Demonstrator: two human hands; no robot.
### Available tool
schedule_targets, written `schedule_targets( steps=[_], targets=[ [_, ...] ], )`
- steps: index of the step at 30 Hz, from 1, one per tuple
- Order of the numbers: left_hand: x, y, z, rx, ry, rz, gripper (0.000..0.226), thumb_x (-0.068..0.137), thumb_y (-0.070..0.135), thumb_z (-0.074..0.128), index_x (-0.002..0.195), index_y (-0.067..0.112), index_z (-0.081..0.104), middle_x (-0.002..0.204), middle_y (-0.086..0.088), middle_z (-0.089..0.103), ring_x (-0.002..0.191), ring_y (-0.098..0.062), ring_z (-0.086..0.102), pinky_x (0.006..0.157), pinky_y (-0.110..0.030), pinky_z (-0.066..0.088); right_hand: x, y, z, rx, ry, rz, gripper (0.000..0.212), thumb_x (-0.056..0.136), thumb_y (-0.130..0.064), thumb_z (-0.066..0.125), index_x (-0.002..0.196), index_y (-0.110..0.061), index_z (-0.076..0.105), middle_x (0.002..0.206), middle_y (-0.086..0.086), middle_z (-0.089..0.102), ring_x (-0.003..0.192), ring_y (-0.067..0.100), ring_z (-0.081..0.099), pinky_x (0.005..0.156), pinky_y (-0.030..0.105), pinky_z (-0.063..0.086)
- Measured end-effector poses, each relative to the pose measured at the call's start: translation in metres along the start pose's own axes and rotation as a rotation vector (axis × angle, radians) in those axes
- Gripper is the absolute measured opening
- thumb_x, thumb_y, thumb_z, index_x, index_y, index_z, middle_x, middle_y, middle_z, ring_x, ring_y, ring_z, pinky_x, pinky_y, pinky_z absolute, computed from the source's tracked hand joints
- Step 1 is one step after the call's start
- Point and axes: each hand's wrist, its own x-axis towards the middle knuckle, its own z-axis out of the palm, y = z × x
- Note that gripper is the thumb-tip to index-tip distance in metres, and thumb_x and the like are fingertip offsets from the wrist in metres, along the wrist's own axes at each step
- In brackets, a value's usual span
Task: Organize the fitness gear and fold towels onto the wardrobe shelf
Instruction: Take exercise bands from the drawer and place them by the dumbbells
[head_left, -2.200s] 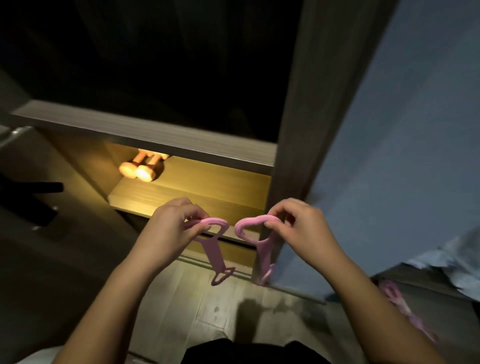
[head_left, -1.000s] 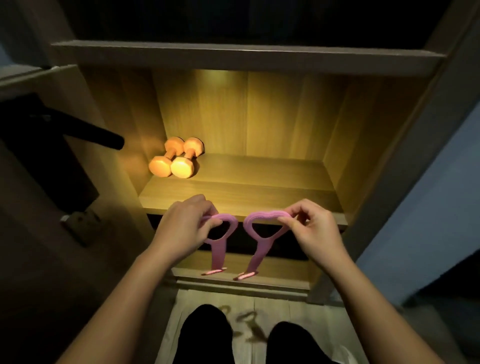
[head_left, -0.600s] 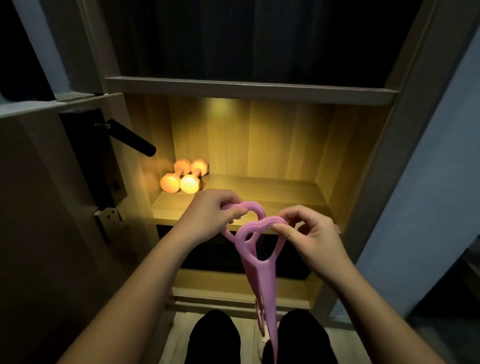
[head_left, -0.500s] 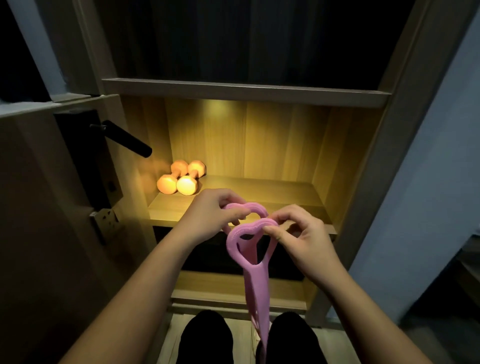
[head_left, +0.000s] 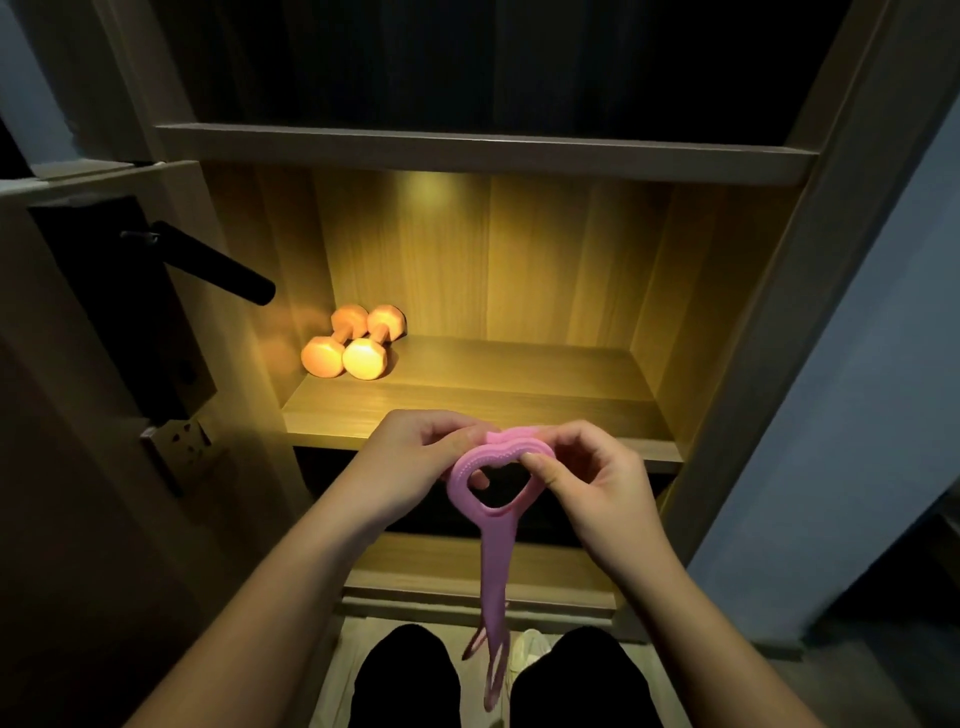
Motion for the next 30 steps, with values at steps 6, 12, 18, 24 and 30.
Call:
schedule_targets(
  steps=[6, 12, 18, 24, 30],
  targets=[
    [-0.001, -0.007, 0.004, -0.056, 0.011, 0.031, 0.018, 0.096, 0.028, 0.056, 0.101, 0.031, 0.073, 0.089, 0.001, 0.075, 0.081, -0.013, 0.071, 0.072, -0.016, 0.054, 0.0, 0.003, 0.002, 0.075, 0.065, 0.031, 0.01, 0.083, -0.001, 0.071, 0.085, -0.012, 0.068, 0.086, -0.006, 0.073, 0.077, 0.005, 0.066, 0.07, 0.019, 0.051],
    [-0.003, -0.012, 0.013, 0.059, 0.052, 0.134, 0.022, 0.091, 0.019, 0.064, 0.109, 0.031, 0.069, 0.094, 0.009, 0.074, 0.082, -0.009, 0.07, 0.076, -0.022, 0.056, -0.002, 0.005, 0.002, 0.096, 0.13, 0.06, 0.012, 0.084, -0.004, 0.071, 0.089, -0.013, 0.065, 0.083, -0.005, 0.071, 0.078, 0.005, 0.066, 0.07, 0.018, 0.051],
    [0.0, -0.014, 0.016, 0.181, 0.096, 0.208, 0.022, 0.096, 0.018, 0.056, 0.113, 0.027, 0.068, 0.096, 0.014, 0.071, 0.084, -0.005, 0.068, 0.077, -0.02, 0.054, 0.009, 0.003, -0.006, -0.006, -0.042, 0.174, 0.026, 0.088, -0.014, 0.067, 0.113, -0.019, 0.067, 0.1, -0.003, 0.072, 0.096, 0.009, 0.067, 0.086, 0.026, 0.055],
    [0.012, -0.013, 0.016, 0.128, 0.163, 0.194, 0.019, 0.091, 0.024, 0.064, 0.107, 0.033, 0.066, 0.091, 0.017, 0.072, 0.08, -0.002, 0.069, 0.071, -0.013, 0.052, 0.022, -0.003, -0.015, -0.098, -0.071, 0.115, 0.017, 0.087, -0.012, 0.068, 0.104, -0.011, 0.072, 0.086, 0.001, 0.074, 0.081, 0.011, 0.07, 0.073, 0.024, 0.057],
    [0.025, -0.003, 0.009, 0.137, 0.2, 0.293, 0.015, 0.092, 0.024, 0.063, 0.097, 0.037, 0.068, 0.086, 0.021, 0.072, 0.077, -0.001, 0.07, 0.065, -0.009, 0.05, 0.05, -0.025, -0.027, -0.151, -0.237, 0.127, 0.027, 0.081, -0.029, 0.071, 0.106, -0.019, 0.072, 0.088, 0.001, 0.074, 0.086, 0.016, 0.07, 0.074, 0.027, 0.059]
  ],
)
